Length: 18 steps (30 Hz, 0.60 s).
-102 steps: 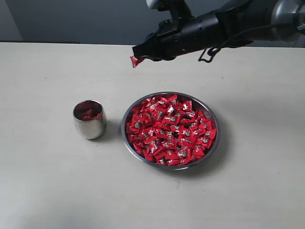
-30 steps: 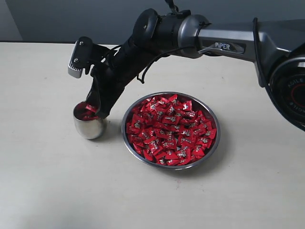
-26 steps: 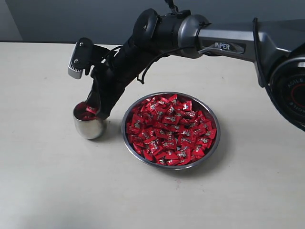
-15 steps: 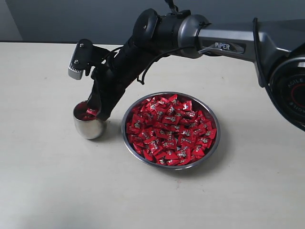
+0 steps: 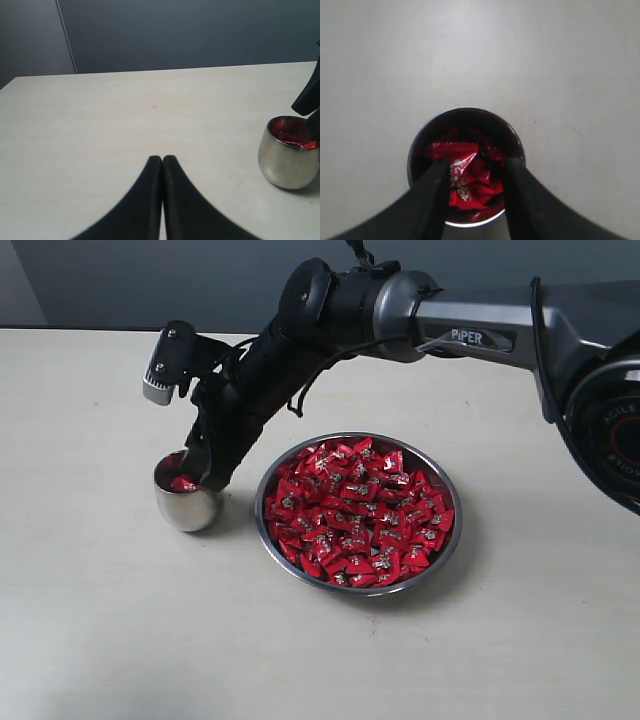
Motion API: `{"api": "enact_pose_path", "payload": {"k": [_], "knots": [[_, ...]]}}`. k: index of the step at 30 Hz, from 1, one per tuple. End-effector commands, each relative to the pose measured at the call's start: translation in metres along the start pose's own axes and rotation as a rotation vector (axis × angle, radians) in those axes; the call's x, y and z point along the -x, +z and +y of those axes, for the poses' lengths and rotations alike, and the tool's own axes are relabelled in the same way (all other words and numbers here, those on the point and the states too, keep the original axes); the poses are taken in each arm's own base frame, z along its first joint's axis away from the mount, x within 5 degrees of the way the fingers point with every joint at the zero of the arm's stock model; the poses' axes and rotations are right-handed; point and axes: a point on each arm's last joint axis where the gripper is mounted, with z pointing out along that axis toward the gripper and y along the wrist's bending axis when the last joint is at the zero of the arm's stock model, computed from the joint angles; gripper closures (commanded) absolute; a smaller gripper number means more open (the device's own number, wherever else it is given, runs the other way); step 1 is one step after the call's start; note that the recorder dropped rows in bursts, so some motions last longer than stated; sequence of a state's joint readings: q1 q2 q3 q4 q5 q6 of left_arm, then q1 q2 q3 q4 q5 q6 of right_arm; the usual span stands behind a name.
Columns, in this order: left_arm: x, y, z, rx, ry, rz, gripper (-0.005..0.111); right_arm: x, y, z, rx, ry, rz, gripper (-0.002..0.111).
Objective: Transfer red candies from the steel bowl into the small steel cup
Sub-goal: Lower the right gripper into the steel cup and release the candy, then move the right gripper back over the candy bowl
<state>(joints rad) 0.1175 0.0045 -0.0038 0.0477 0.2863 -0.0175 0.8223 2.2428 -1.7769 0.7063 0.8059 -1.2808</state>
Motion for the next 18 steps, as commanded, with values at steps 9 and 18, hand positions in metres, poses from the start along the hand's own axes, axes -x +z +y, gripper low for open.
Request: {"api": "enact_pose_path", "payload": {"k": [9, 18], "knots": [[-0.001, 0.000, 0.000, 0.000, -0.005, -0.003, 0.106, 0.007, -0.012, -0.004, -0.065, 0.050, -0.012, 0.072], [-0.001, 0.000, 0.000, 0.000, -0.005, -0.003, 0.106, 0.010, -0.035, -0.011, -0.161, 0.071, 0.040, 0.107]]}}
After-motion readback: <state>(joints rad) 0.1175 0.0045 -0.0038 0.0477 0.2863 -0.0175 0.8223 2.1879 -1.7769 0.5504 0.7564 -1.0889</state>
